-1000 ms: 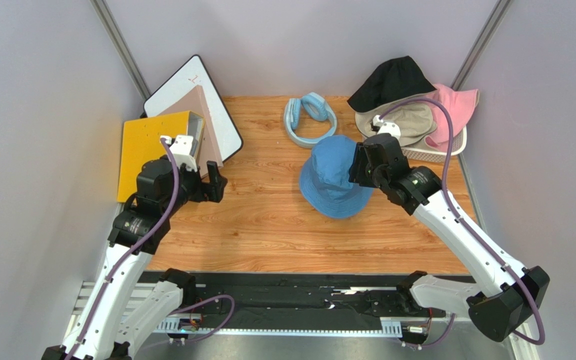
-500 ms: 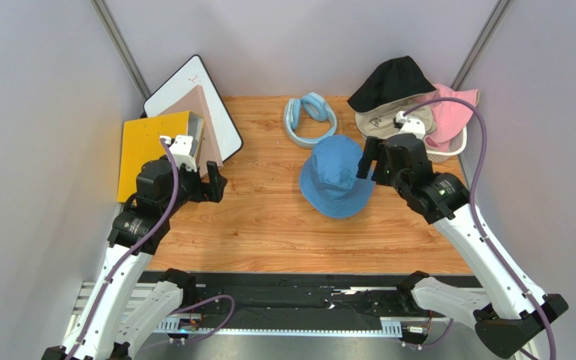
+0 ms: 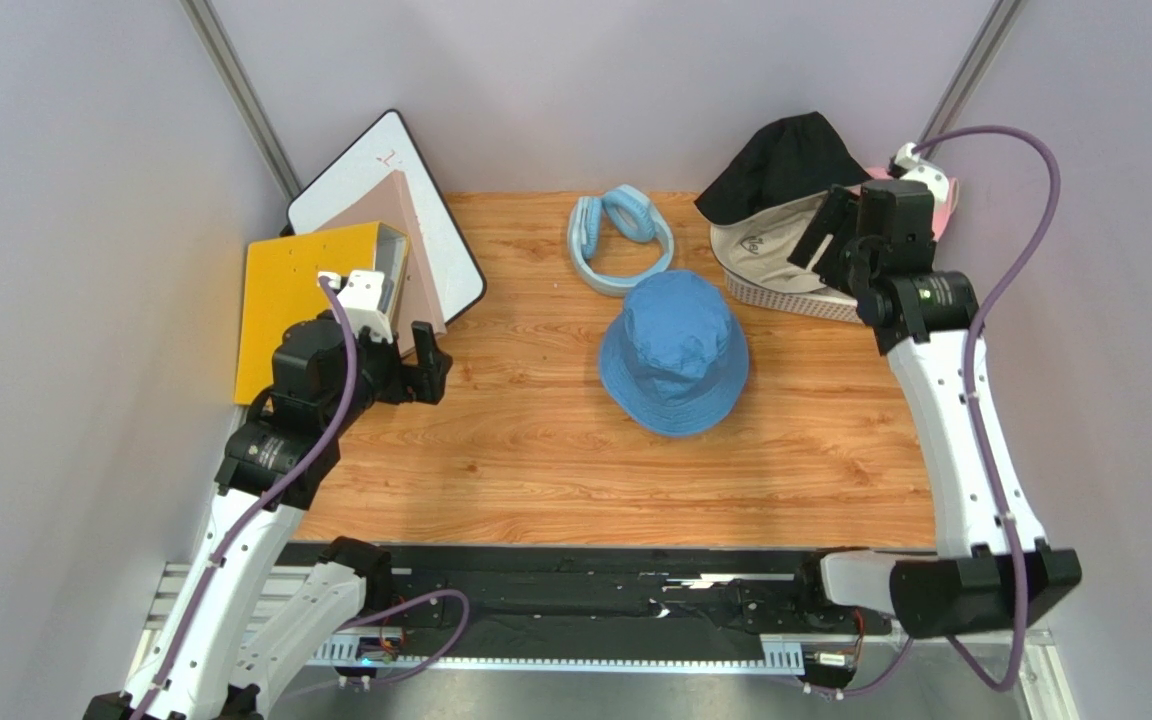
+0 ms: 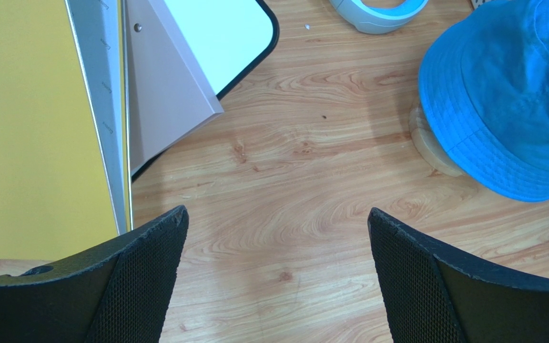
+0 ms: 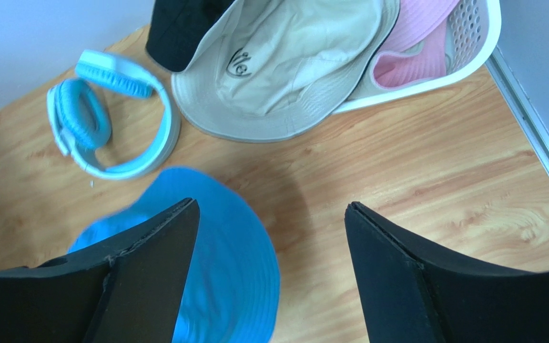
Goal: Stack the hats
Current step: Place the hat on the hat stand, then pick up the hat from the bin.
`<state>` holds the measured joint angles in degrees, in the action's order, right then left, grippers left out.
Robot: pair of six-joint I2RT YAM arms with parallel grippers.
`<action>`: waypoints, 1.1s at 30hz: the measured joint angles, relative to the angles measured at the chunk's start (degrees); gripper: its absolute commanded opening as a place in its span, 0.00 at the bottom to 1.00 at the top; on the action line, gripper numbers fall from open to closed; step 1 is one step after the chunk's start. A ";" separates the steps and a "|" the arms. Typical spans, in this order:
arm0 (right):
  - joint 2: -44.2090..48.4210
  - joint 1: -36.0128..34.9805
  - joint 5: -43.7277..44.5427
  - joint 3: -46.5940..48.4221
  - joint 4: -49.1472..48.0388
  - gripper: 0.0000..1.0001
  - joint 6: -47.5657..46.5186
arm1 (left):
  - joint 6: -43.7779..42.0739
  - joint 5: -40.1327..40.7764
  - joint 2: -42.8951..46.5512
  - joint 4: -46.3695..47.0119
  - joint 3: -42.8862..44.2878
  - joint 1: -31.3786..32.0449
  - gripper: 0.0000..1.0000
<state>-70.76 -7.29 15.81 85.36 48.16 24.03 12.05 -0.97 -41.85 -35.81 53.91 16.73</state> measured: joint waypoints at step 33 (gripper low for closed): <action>-55.25 5.99 2.78 37.83 -14.21 0.00 15.08 | -0.68 2.38 -0.52 -1.70 0.00 0.00 0.99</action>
<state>-126.02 -1.30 18.59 123.20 33.95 39.11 11.38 1.41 -42.37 -37.52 53.91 16.73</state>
